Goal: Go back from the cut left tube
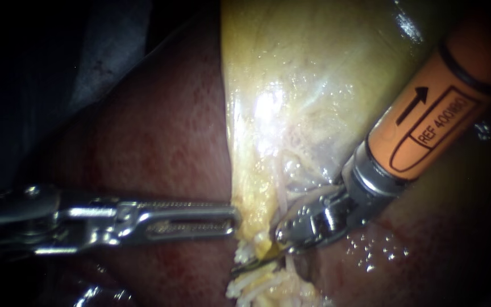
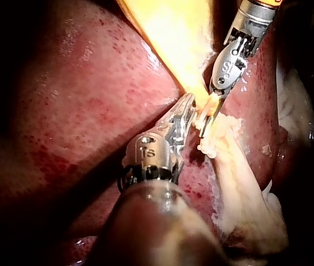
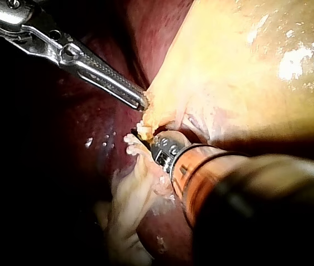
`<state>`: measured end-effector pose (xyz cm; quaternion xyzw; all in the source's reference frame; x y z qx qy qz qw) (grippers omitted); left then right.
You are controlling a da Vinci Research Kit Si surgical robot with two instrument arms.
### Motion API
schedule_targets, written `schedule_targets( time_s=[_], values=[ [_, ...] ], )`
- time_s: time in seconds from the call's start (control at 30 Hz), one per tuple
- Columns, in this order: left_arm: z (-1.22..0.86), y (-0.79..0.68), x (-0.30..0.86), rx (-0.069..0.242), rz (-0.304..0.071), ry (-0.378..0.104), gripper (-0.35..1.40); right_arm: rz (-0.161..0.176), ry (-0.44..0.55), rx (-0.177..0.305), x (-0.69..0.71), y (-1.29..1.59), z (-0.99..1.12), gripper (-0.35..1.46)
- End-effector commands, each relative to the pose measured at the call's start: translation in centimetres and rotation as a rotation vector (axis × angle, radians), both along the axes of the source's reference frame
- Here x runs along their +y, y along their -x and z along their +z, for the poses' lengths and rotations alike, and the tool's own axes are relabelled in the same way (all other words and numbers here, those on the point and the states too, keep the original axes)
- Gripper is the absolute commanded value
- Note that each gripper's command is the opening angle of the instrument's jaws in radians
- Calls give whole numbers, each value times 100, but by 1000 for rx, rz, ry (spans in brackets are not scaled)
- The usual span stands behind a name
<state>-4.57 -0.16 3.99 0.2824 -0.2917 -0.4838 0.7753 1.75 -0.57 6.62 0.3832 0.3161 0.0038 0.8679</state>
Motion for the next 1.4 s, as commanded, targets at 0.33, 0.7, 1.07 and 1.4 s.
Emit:
schedule_targets(
  time_s=[0.33, 0.7, 1.07, 1.4],
  values=[
    [0, 0, 0, 0, 0, 0, -35, -2, -2, 0, 1, -1, 1, -8],
    [0, 0, 0, 0, 0, 0, -35, 10, 8, 0, 2, -1, 2, 41],
    [0, 0, 0, 0, 0, 0, -35, 9, 7, 1, 3, 2, 1, 46],
    [2, -3, 1, -1, 2, 0, -35, 23, 14, 6, 15, 17, -13, 44]
  ],
)
